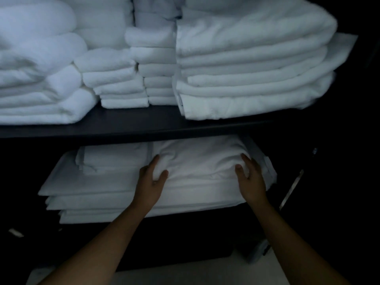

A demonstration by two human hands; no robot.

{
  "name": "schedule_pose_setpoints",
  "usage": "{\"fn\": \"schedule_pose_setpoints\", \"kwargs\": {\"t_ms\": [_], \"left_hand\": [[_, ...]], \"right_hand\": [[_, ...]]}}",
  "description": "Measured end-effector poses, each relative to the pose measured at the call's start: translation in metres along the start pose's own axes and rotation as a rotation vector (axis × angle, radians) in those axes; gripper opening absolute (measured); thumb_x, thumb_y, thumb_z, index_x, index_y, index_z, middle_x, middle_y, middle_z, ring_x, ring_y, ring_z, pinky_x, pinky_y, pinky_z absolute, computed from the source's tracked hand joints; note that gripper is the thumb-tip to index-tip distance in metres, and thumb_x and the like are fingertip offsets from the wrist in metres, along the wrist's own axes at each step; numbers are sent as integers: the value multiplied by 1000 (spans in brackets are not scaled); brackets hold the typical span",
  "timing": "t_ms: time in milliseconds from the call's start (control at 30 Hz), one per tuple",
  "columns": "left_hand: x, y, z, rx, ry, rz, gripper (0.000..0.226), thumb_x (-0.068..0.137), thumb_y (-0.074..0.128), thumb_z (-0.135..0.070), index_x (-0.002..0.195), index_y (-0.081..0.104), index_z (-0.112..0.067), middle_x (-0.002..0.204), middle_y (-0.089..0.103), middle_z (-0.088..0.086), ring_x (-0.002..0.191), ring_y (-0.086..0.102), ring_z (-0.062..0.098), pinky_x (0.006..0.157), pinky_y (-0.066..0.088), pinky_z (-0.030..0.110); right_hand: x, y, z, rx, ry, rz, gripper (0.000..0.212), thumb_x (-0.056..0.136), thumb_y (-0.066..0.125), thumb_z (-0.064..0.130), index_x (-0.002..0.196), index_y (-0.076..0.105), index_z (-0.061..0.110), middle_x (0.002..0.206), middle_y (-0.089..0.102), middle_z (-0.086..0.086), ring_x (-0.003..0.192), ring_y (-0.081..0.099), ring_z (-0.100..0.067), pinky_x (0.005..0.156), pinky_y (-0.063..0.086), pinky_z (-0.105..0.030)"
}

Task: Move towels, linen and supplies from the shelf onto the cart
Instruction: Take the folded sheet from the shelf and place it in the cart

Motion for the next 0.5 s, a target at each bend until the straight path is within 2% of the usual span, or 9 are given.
{"fn": "schedule_pose_setpoints", "kwargs": {"t_ms": [33,67,133,167,233,333,400,500], "left_hand": [[-6,-4,-4,32,-58,67,66,96,58,-42,154,26,-39,152,34,1,120,46,6,95,31,2],[-12,-8,-9,90,-113,143,71,96,55,-48,155,17,-40,156,28,3,126,46,13,101,34,10],[-29,-19,-22,315,-155,275,80,93,44,-64,157,4,-37,164,12,3,144,28,21,118,24,30],[-37,-27,-35,445,-143,320,82,92,39,-68,158,4,-34,165,8,3,148,20,22,121,18,35],[-52,-49,-72,636,-79,343,80,93,32,-71,158,15,-27,165,13,5,149,18,23,122,15,37],[-75,-84,-138,782,12,315,85,87,18,-75,150,39,-22,157,36,9,142,34,26,119,22,43],[-93,-109,-191,833,106,286,79,89,20,-69,140,53,-19,146,50,9,133,45,27,115,30,46],[-123,-153,-281,833,244,227,63,94,33,-57,125,65,-14,125,65,7,115,59,27,101,46,43]], "right_hand": [[-4,-3,8,-30,59,39,51,101,49,38,149,39,27,160,25,-4,143,30,-20,113,24,-26],[-7,-8,18,-39,109,61,49,102,48,37,149,39,26,160,26,-4,143,30,-21,111,22,-24],[-20,-22,42,-19,172,60,44,102,49,32,144,46,20,151,41,-6,133,42,-20,105,27,-22],[-28,-31,58,-13,205,69,43,101,51,32,142,49,18,145,48,-7,125,48,-18,102,31,-22],[-47,-49,98,-45,250,128,46,99,54,34,142,49,17,140,53,-8,121,52,-19,99,38,-25],[-74,-77,160,-135,251,217,47,99,53,39,141,50,19,139,55,-7,123,54,-22,103,42,-30],[-91,-98,208,-221,222,282,49,98,52,43,142,50,21,139,56,-5,120,56,-21,102,44,-31],[-118,-135,293,-342,155,362,51,98,50,45,143,48,22,138,57,-2,118,56,-18,100,45,-30]]}}
Point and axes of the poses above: each hand's wrist, its own x-axis towards the middle knuckle, its own y-axis out of the palm, z = x × y, the point moved 4 cm from there along x, towards the middle knuckle
